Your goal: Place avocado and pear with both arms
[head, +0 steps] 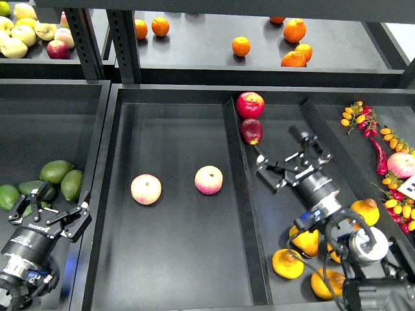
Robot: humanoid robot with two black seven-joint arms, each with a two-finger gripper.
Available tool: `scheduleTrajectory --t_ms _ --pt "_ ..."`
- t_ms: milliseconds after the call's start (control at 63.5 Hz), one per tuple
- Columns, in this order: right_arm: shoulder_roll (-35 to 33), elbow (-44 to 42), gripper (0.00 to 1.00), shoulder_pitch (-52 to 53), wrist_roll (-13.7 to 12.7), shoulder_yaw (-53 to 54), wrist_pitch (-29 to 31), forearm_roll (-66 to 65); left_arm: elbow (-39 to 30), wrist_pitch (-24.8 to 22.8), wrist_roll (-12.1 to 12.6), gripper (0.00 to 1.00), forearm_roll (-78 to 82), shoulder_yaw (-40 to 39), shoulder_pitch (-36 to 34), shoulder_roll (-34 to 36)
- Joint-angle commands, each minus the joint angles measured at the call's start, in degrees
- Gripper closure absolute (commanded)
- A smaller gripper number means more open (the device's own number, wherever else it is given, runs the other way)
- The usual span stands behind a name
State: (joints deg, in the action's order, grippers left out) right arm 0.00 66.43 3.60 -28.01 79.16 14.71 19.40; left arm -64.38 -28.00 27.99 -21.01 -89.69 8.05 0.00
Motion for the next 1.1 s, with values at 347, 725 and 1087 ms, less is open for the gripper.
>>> scheduleTrajectory --t_ms 347,725,1087 --pt "0.0 7.6 0.00 -3.0 3.0 0.6 -1.1 -0.4 -8.2 0.0 0.0 0.01 -0.3 0.2 -0.8 0.0" --pt "0.0 9.2 0.00 -2.9 6.7 3.9 -3.8 1.8 -14.8 0.0 0.0 0.01 1.8 -1.4 -1.7 0.0" --pt "0.0 9.0 0.00 -2.9 8.1 2.1 -3.5 3.8 -14.2 0.0 0.0 0.01 2.4 3.3 -2.4 0.0"
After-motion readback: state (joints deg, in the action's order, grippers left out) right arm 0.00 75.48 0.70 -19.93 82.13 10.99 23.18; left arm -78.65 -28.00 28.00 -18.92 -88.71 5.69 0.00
